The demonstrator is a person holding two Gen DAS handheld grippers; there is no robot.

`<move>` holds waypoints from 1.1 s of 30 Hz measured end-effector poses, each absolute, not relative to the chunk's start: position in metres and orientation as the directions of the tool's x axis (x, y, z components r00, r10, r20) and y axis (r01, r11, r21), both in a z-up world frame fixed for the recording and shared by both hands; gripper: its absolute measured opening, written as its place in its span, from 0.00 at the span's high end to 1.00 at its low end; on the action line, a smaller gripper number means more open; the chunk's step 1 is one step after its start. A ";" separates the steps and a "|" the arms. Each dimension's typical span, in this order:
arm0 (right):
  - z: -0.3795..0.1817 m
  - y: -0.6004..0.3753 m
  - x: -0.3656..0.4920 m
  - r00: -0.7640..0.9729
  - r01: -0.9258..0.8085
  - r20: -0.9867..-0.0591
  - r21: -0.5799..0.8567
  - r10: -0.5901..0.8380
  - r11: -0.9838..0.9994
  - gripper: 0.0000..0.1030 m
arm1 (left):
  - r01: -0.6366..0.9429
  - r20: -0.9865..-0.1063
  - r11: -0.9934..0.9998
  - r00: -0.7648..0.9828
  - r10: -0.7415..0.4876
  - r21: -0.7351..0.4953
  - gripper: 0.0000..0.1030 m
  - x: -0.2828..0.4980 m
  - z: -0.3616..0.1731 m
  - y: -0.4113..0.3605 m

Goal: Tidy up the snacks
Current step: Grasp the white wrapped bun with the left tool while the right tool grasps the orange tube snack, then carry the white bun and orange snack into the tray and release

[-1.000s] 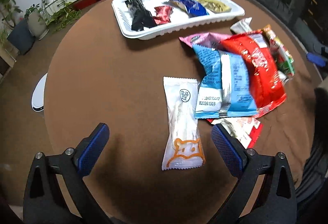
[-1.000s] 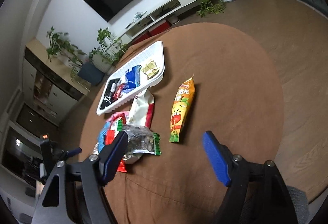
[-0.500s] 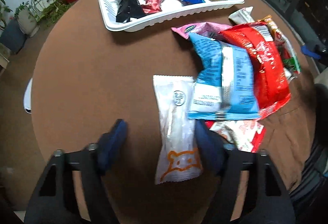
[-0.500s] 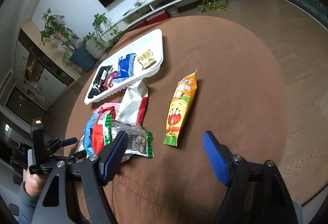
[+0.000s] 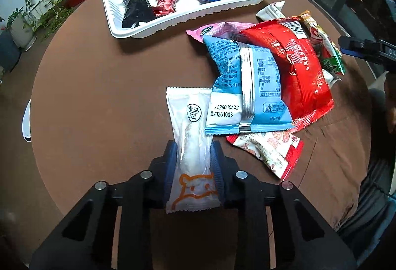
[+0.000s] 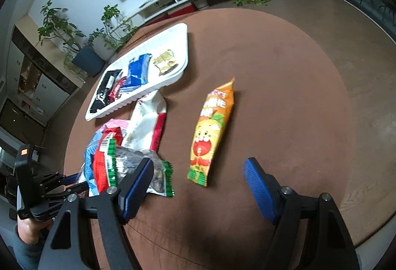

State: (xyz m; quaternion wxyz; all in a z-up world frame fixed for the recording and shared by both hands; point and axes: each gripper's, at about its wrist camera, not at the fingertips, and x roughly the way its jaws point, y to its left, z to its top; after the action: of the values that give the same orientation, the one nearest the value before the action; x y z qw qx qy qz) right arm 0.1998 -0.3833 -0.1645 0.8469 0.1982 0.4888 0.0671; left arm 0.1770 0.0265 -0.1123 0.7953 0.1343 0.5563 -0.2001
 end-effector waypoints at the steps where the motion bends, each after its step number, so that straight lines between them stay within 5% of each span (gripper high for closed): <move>1: -0.165 -0.384 0.200 0.512 0.084 -0.804 0.396 0.301 0.914 0.24 | 0.465 -0.937 0.885 0.302 -0.173 -0.013 0.76 0.177 -0.112 0.028; 19: -0.170 -0.368 0.243 0.473 0.044 -0.858 0.250 0.200 0.967 0.26 | 0.384 -0.909 0.917 0.337 -0.247 -0.107 0.79 0.153 -0.105 0.053; 30: -0.181 -0.358 0.248 0.476 -0.012 -0.871 0.130 0.120 0.991 0.75 | 0.358 -0.893 0.922 0.351 -0.281 -0.150 0.79 0.157 -0.105 0.055; 33: -0.181 -0.359 0.242 0.482 -0.015 -0.866 0.146 0.135 0.989 0.79 | 0.348 -0.886 0.922 0.355 -0.297 -0.170 0.79 0.157 -0.105 0.055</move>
State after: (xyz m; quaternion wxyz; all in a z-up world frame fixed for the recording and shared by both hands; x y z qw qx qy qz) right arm 0.2424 -0.3593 -0.1809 0.8587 0.0595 0.5071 0.0436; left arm 0.1574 0.0547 -0.1054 0.8228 0.0239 0.5330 -0.1960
